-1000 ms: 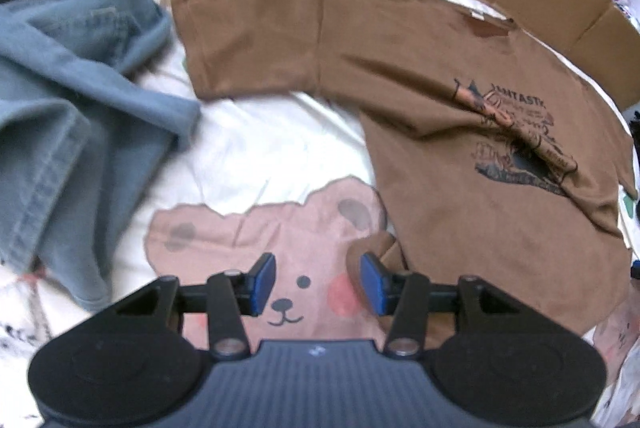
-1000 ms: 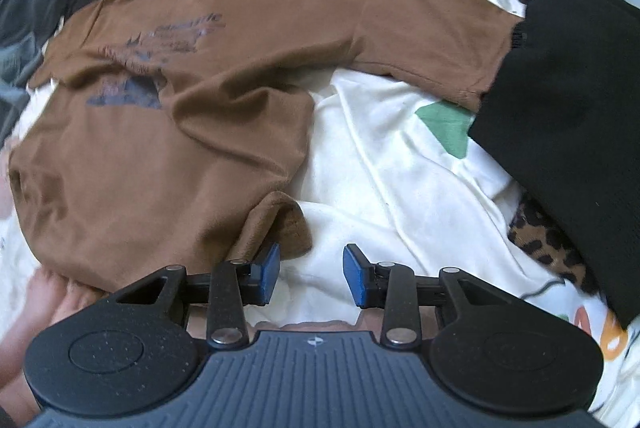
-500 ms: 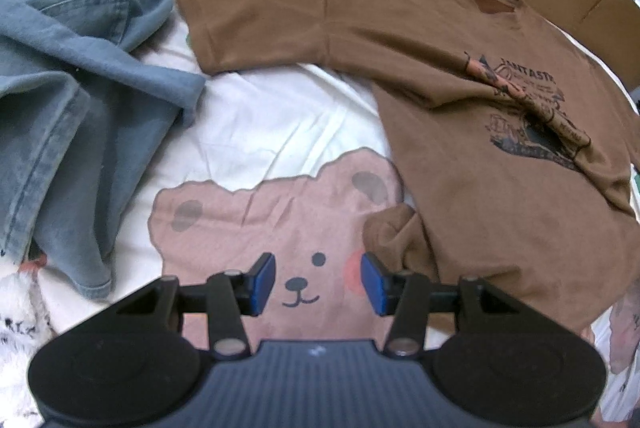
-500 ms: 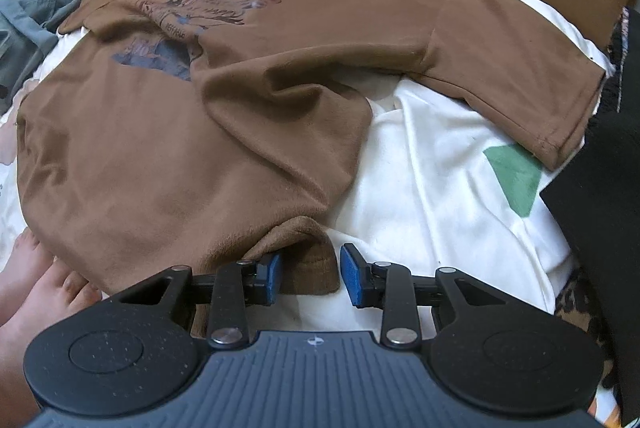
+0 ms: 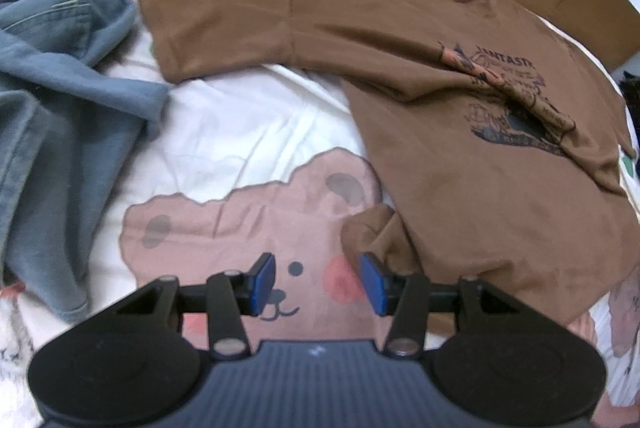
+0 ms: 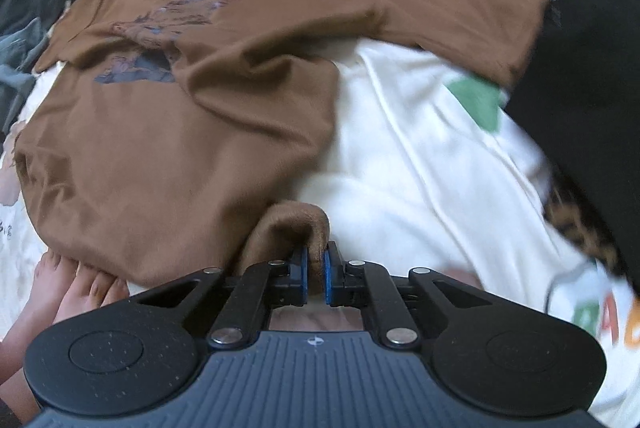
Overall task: Fold clothes
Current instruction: 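Close the right tool on the hem while the left tool pinches the hem beside it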
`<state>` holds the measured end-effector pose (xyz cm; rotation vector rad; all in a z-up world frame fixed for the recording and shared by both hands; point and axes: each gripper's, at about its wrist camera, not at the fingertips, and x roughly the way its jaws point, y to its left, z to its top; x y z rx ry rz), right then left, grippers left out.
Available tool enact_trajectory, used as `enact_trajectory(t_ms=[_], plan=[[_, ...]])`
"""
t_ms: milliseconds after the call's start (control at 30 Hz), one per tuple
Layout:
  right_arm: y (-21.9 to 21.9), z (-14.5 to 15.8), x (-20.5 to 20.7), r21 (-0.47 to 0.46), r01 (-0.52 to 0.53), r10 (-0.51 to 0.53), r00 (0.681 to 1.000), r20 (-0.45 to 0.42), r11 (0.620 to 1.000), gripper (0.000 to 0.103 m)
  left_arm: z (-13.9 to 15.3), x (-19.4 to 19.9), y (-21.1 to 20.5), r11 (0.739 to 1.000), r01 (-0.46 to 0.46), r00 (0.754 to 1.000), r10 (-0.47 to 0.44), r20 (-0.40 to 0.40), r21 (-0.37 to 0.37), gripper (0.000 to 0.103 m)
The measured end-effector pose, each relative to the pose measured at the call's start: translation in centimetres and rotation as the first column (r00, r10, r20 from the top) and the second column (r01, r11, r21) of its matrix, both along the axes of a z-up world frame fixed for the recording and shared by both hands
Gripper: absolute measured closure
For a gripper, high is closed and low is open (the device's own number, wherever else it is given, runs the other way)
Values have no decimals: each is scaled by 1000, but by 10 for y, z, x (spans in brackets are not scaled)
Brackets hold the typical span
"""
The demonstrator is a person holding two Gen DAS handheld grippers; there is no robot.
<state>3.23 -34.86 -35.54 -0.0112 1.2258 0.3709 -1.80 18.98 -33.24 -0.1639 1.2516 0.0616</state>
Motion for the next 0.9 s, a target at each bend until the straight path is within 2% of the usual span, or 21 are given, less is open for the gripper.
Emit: enact_trajectory(t_ms=[300, 533, 667, 733, 800, 900], plan=[[-19, 6, -24, -33, 153, -155, 987, -41, 988, 98, -18, 8, -13, 997, 73, 997, -73, -1, -19, 53], [-26, 17, -25, -74, 176, -179, 983, -33, 982, 98, -32, 15, -24, 992, 120, 993, -120, 1, -29, 53], [-30, 17, -25, -102, 186, -191, 981, -39, 977, 98, -28, 13, -30, 986, 117, 993, -117, 7, -116, 56], [-30, 15, -26, -109, 184, -190, 981, -44, 977, 98, -27, 12, -35, 983, 114, 993, -114, 9, -143, 64], [-30, 15, -27, -113, 181, -188, 981, -46, 977, 98, -25, 9, -38, 979, 113, 994, -114, 6, -170, 79], [-31, 16, -26, -117, 181, -187, 981, -44, 977, 98, -18, 3, -40, 970, 126, 992, -127, 10, -210, 81]])
